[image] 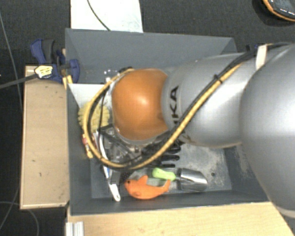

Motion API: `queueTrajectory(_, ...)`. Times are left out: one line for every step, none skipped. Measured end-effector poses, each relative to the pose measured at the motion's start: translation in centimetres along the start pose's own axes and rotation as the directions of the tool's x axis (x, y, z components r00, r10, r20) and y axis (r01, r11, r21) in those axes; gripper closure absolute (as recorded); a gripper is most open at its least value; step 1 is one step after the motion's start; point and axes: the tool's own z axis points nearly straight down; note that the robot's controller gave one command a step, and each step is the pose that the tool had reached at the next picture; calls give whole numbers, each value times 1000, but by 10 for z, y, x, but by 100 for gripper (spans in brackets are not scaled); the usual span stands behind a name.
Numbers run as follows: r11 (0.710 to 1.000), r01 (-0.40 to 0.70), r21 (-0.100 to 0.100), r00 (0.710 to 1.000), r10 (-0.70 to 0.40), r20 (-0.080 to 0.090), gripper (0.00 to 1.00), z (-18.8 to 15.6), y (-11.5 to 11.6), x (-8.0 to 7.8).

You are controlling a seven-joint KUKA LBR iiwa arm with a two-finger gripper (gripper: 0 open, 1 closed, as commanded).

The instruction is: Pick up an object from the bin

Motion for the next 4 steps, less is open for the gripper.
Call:
queueTrajectory(1000,-8,-2,1000,8,8,0,-5,-1,-2)
queueTrajectory(982,-190,-4,982,190,-1,0,100,-42,-64)
queueTrajectory(996,-94,-5,995,94,14,0,97,-10,-65)
queueTrajectory(998,-61,-10,998,61,5,0,97,-133,-37)
